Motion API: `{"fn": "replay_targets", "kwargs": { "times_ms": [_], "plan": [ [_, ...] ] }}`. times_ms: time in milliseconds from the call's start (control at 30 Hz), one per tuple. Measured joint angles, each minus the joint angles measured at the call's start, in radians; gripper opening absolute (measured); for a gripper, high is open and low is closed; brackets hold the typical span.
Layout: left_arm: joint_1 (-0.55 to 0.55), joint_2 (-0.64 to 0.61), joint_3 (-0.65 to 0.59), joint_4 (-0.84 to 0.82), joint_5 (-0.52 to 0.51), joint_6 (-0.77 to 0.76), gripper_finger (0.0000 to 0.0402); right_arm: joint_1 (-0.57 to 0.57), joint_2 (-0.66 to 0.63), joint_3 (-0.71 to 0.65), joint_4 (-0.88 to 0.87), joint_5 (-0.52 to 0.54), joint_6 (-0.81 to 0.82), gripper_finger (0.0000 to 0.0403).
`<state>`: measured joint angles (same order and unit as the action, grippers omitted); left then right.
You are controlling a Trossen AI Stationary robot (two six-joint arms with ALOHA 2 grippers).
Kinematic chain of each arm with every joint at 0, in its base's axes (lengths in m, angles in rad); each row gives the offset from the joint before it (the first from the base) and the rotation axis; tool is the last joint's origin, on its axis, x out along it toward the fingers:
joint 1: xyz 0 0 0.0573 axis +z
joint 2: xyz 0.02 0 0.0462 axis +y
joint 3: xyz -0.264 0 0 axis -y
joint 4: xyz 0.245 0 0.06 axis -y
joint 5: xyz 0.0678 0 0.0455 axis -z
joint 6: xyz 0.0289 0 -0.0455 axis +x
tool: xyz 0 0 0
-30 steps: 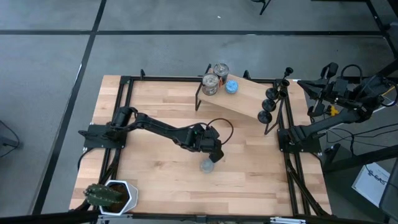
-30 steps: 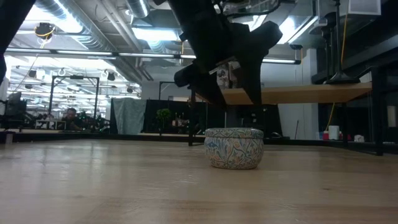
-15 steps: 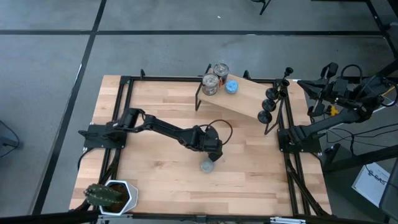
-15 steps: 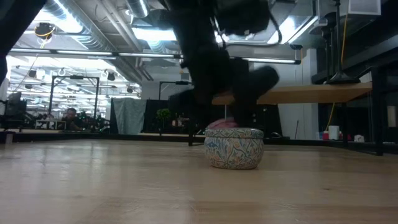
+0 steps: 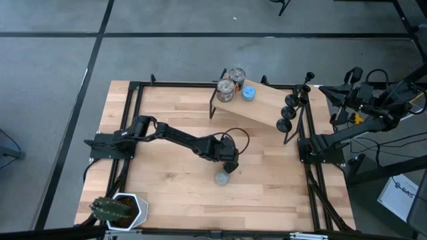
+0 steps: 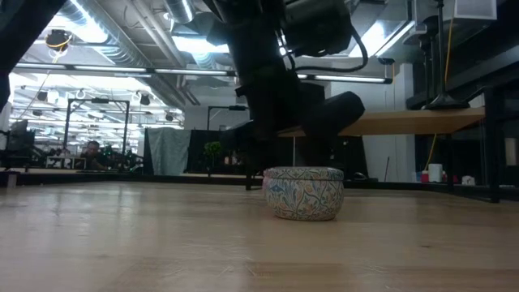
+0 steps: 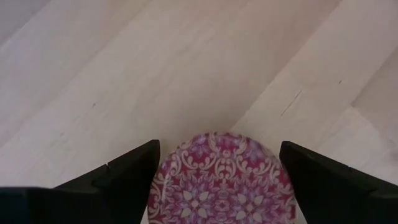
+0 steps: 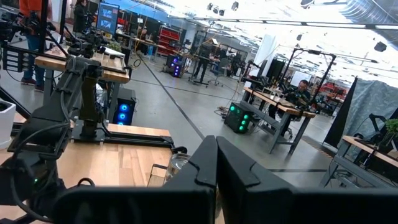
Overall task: Pick & Place candle stick holders
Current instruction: Put the red patterned scented candle on the shelf
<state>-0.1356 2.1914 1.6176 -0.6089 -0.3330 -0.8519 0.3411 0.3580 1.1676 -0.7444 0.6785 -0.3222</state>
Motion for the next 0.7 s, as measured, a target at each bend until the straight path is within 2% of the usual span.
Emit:
{"fn": "replay_targets", "kwargs": {
  "times_ms": [267, 700],
  "plan": [
    [0.002, -0.002, 0.001, -0.042, 0.06, 0.084, 0.0302, 0.0, 0.0, 0.0, 0.0, 0.0, 0.0, 0.0005],
    [0.001, -0.002, 0.001, -0.045, 0.05, 0.088, 0.0308, 0.0, 0.0, 0.0, 0.0, 0.0, 0.0, 0.0005]
  ]
}}
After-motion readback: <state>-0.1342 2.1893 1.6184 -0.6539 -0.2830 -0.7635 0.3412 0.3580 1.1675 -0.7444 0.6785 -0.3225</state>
